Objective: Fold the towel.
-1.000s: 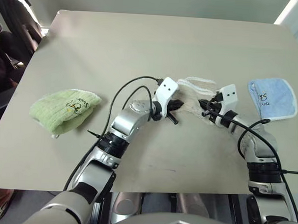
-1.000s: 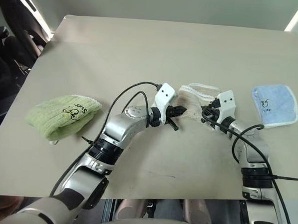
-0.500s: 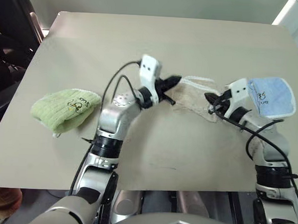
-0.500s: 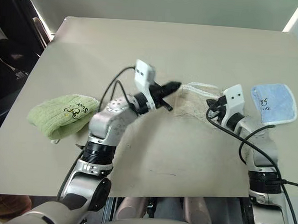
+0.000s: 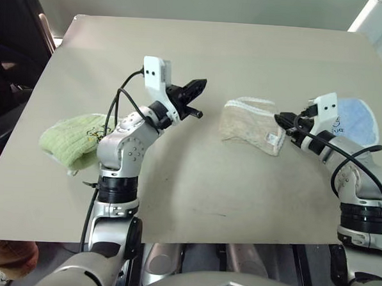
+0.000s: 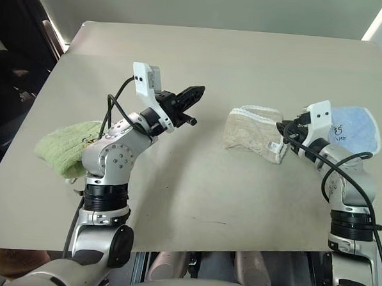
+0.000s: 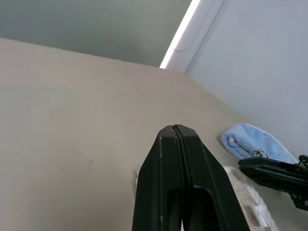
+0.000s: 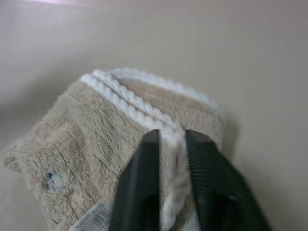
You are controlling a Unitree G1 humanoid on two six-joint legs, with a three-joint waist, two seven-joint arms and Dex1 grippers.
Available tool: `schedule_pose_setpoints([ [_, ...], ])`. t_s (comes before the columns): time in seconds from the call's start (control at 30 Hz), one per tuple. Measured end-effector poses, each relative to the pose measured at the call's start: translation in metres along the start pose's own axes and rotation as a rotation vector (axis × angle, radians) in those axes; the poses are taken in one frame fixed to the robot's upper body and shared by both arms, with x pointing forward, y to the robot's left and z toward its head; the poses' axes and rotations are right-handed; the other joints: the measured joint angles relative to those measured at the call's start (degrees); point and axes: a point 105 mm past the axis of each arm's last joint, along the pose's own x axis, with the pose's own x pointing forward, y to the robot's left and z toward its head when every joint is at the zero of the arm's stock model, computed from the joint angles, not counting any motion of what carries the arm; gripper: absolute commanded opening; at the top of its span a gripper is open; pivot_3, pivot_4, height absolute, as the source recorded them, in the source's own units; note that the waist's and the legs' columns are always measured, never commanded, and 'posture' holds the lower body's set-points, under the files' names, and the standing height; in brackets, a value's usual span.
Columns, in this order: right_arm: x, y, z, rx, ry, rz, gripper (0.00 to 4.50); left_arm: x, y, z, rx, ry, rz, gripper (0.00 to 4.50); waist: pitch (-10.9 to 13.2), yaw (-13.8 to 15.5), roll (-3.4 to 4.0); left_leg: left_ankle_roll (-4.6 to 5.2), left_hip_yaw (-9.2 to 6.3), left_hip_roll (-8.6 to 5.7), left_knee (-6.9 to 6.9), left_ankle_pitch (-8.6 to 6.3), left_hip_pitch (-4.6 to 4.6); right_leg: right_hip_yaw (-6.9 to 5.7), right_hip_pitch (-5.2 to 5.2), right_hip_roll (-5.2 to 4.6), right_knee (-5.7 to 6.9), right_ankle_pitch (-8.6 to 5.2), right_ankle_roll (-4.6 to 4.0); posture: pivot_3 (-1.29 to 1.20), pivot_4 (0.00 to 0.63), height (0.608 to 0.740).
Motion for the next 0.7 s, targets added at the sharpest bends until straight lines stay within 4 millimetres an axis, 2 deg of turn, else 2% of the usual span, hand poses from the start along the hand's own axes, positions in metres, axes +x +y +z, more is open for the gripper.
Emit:
schedule_pose_setpoints([
  [0.23,0.002,-0.004,-0.012,0.194,0.042,0.0,4.48,-0.01,-0.006,-0.018,-0.008,0.055,-0.005,0.0,0.0,-0.1,0.0,0.03,0.03,-0.01,0.0,-0.02,0.0,0.02,0.0,0.0,-0.01,0.0,-0.05,0.0,0.15,0.735],
  [0.5,0.004,-0.005,-0.014,0.229,0.055,-0.007,4.48,-0.014,-0.004,-0.021,-0.001,0.072,0.003,0.0,0.0,-0.2,0.0,0.03,0.03,-0.01,0.0,-0.02,0.0,0.02,-0.01,0.0,0.01,0.07,-0.16,0.0,0.15,0.735],
  [0.7,0.018,0.004,-0.023,0.345,0.111,0.035,4.48,-0.013,-0.005,-0.023,-0.001,0.085,-0.001,0.0,0.0,-0.5,0.0,0.03,0.03,0.0,-0.01,-0.03,0.0,0.03,-0.06,0.0,0.02,0.09,-0.19,0.0,0.15,0.735],
])
